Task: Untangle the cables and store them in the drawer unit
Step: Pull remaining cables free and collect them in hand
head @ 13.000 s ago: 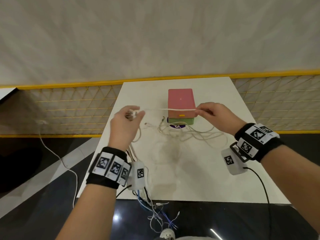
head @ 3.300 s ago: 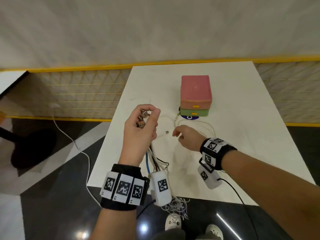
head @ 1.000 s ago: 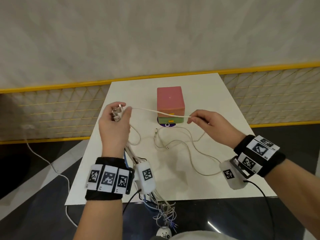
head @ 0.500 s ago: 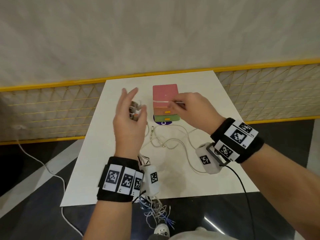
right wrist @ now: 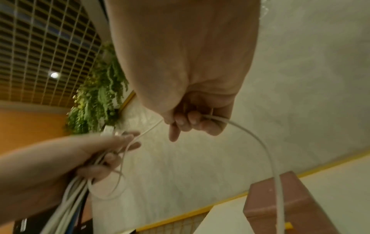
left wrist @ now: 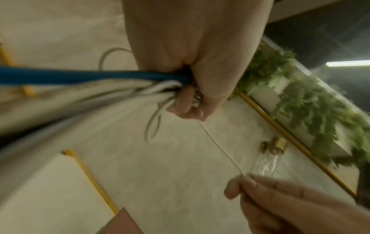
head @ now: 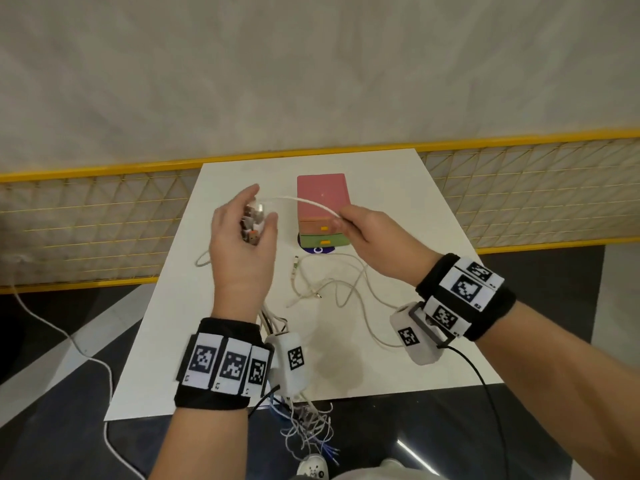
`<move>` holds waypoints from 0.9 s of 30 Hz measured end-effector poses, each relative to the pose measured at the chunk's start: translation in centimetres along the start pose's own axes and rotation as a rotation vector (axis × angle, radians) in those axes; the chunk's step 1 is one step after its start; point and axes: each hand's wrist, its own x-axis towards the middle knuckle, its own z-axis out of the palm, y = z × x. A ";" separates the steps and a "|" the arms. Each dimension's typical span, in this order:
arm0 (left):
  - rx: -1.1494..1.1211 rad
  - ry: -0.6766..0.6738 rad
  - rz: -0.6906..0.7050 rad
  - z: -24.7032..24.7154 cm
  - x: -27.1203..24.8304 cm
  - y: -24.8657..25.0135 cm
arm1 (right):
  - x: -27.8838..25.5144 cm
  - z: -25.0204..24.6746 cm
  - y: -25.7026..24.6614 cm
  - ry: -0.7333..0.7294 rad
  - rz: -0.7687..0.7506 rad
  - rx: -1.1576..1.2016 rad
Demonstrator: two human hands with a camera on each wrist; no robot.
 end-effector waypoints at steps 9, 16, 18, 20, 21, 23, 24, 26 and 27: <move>0.033 -0.081 0.103 -0.2 -0.8 0.7 | -0.5 -2.0 -3.3 0.001 -0.078 0.026; 0.035 -0.060 0.050 -1.6 -1.0 0.4 | -5.7 -2.0 -3.9 -0.328 0.106 0.138; 0.054 -0.112 0.022 -1.6 -1.2 0.4 | -6.6 -1.2 -3.9 -0.397 0.131 0.128; 0.051 -0.234 -0.010 -1.8 -1.5 0.4 | -7.5 0.2 -3.3 -0.473 0.183 0.131; 0.050 -0.302 -0.013 -2.1 -1.7 0.5 | -8.1 1.0 -2.9 -0.502 0.227 0.155; 0.029 -0.378 -0.017 -2.5 -2.1 0.9 | -9.4 2.9 -1.9 -0.563 0.323 0.218; -0.002 -0.377 -0.028 -2.7 -2.2 1.2 | -10.2 4.0 -1.4 -0.615 0.361 0.218; -0.082 -0.341 -0.046 -2.9 -2.5 1.8 | -11.5 5.7 -0.6 -0.812 0.359 0.063; -0.114 -0.330 -0.046 -3.0 -2.7 2.0 | -12.0 6.3 -0.4 -0.937 0.316 -0.098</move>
